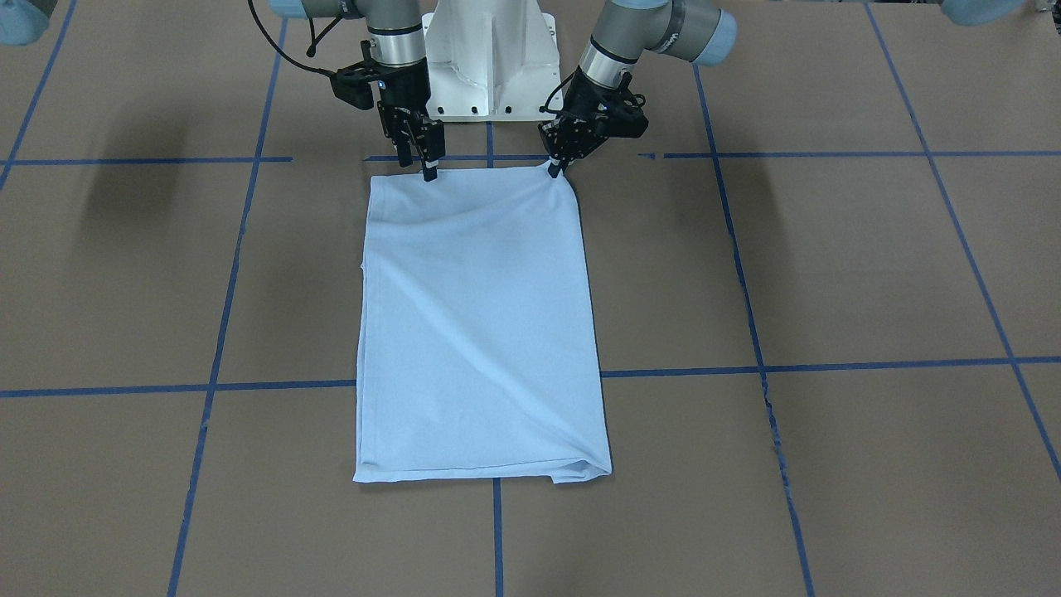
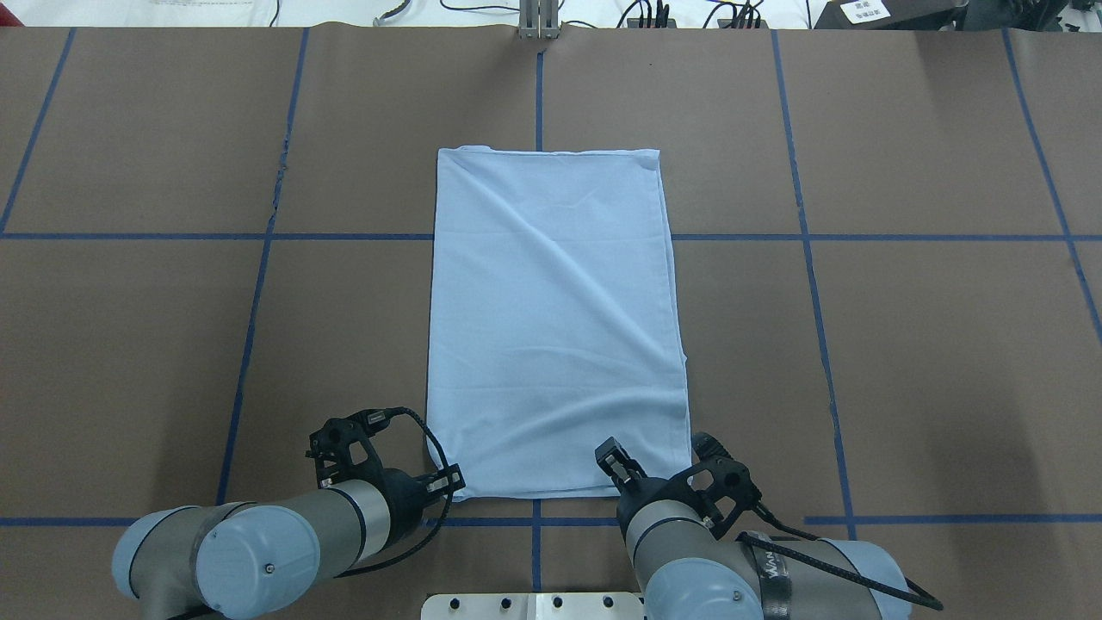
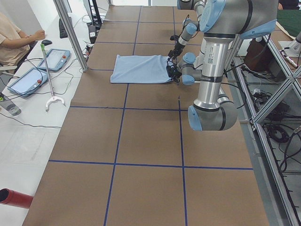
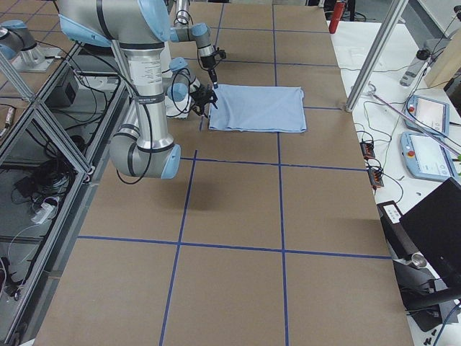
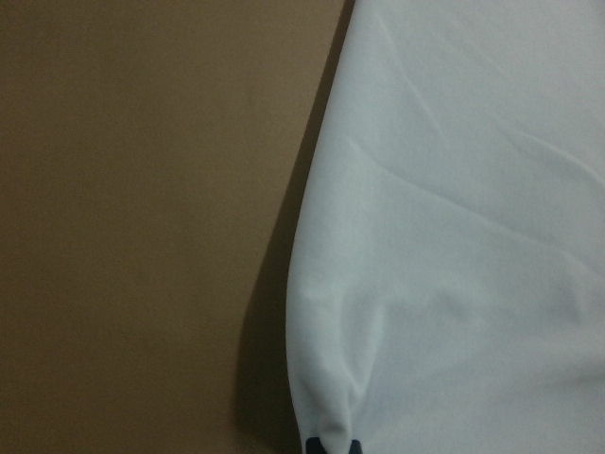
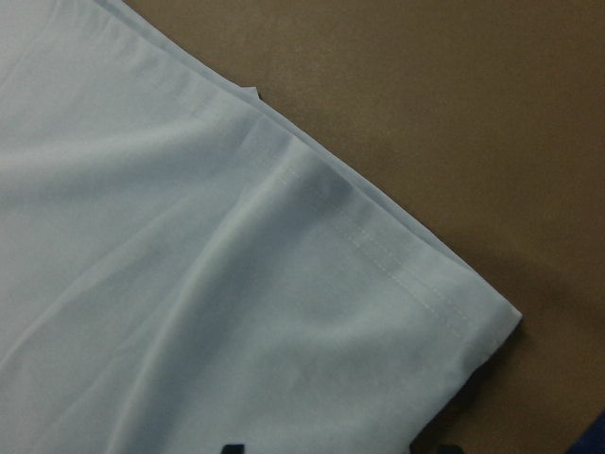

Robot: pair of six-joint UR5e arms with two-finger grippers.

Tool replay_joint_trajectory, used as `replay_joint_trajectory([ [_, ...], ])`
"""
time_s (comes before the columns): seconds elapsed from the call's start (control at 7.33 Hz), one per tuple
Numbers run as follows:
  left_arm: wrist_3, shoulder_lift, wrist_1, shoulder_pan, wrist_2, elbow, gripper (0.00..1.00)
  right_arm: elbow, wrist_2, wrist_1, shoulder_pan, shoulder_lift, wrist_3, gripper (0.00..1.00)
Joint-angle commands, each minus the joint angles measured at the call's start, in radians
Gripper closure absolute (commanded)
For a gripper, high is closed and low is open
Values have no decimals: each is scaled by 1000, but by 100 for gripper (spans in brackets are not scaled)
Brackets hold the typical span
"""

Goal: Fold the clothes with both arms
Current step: 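Hold the shirt's near corners with both grippers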

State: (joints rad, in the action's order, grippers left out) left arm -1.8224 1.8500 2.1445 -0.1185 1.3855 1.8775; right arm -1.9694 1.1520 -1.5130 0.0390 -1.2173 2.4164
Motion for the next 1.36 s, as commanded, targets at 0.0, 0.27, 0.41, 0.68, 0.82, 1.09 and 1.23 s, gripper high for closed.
replay_joint_trajectory([
  [0.0, 0, 1, 0, 2, 1, 2, 100, 12, 0, -1, 7, 4, 0, 26],
  [0.27, 0, 0, 0, 2, 1, 2, 100, 41, 8, -4, 7, 36, -2, 26],
  [0.41, 0, 0, 0, 0, 1, 2, 100, 41, 24, -45, 7, 54, -2, 26],
  [0.68, 0, 1, 2, 0, 1, 2, 100, 43, 28, -73, 4, 62, 0, 26],
  [0.82, 0, 0, 2, 0, 1, 2, 100, 46, 28, -73, 1, 62, 0, 26],
  [1.09, 0, 0, 2, 0, 1, 2, 100, 66, 29, -73, -1, 65, 1, 26],
  [1.23, 0, 0, 2, 0, 1, 2, 100, 67, 29, -73, -1, 65, 0, 26],
])
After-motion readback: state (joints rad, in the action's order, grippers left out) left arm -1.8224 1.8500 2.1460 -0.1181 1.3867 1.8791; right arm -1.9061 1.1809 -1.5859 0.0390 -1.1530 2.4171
